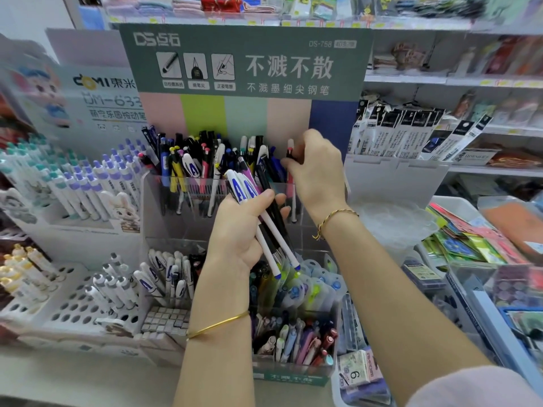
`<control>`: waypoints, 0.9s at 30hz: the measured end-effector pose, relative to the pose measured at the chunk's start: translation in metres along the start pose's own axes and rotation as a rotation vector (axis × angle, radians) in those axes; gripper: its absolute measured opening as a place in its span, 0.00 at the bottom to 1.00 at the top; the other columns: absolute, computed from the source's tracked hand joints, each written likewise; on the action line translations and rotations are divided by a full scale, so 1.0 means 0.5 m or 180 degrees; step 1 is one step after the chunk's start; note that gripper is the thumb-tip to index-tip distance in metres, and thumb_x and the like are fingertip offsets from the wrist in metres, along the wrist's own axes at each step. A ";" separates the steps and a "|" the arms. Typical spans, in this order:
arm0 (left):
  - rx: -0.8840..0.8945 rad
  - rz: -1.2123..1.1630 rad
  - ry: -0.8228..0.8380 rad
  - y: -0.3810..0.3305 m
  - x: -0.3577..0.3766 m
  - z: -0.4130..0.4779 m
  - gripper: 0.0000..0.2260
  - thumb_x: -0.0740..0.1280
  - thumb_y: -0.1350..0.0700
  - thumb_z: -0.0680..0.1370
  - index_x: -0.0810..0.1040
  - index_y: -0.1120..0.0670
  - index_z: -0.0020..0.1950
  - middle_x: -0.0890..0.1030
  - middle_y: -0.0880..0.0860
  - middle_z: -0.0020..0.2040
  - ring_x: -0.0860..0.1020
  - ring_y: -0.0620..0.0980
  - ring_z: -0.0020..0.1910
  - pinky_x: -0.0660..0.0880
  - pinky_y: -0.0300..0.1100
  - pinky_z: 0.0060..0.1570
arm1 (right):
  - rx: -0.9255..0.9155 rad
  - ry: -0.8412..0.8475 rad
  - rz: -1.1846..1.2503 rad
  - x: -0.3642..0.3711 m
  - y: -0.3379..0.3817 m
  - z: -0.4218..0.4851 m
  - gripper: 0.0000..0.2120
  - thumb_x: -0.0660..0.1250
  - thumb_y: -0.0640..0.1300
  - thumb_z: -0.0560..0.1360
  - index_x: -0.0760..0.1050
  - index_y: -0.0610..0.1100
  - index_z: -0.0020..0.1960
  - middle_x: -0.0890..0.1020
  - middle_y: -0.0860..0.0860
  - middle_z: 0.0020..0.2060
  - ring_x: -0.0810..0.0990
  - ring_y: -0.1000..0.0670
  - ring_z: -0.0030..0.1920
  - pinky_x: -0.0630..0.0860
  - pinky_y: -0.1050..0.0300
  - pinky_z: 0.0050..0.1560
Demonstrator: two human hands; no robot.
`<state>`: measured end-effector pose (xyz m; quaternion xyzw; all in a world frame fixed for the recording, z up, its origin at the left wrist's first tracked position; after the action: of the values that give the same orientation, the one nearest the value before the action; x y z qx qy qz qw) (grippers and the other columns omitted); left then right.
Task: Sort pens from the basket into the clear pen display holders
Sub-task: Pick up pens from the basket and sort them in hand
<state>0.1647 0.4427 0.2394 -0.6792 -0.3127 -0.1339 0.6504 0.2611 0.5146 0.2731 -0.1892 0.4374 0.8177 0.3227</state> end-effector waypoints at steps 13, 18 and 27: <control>0.0309 0.0522 0.0298 0.007 0.012 -0.014 0.06 0.63 0.68 0.78 0.77 0.60 0.50 0.83 0.58 0.41 0.84 0.52 0.39 0.82 0.45 0.39 | 0.0595 0.1078 0.1599 -0.061 0.006 -0.072 0.05 0.70 0.37 0.74 0.78 0.39 0.50 0.81 0.54 0.31 0.79 0.55 0.27 0.79 0.56 0.31; 0.0273 0.0510 0.0040 0.009 0.000 -0.003 0.05 0.62 0.68 0.79 0.74 0.60 0.49 0.85 0.59 0.43 0.84 0.54 0.45 0.81 0.51 0.50 | 0.0850 0.0424 0.2101 -0.062 0.008 -0.049 0.04 0.68 0.38 0.75 0.73 0.43 0.49 0.82 0.44 0.43 0.79 0.54 0.37 0.72 0.66 0.29; 0.0028 0.0341 0.0044 0.010 -0.009 -0.008 0.07 0.59 0.68 0.80 0.68 0.56 0.51 0.81 0.61 0.47 0.84 0.52 0.38 0.82 0.44 0.38 | -0.0022 -0.1446 0.1952 -0.075 0.025 -0.010 0.09 0.67 0.36 0.74 0.71 0.45 0.51 0.73 0.58 0.38 0.74 0.56 0.38 0.80 0.45 0.42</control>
<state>0.1651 0.4378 0.2335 -0.6912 -0.2720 -0.1021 0.6617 0.2798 0.4916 0.2999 0.1355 0.3883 0.8989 0.1512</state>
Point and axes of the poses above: each hand's wrist, its own z-axis towards the middle knuckle, its own x-axis out of the palm, y = z × x, the point moved 1 cm from there along z, towards the middle knuckle
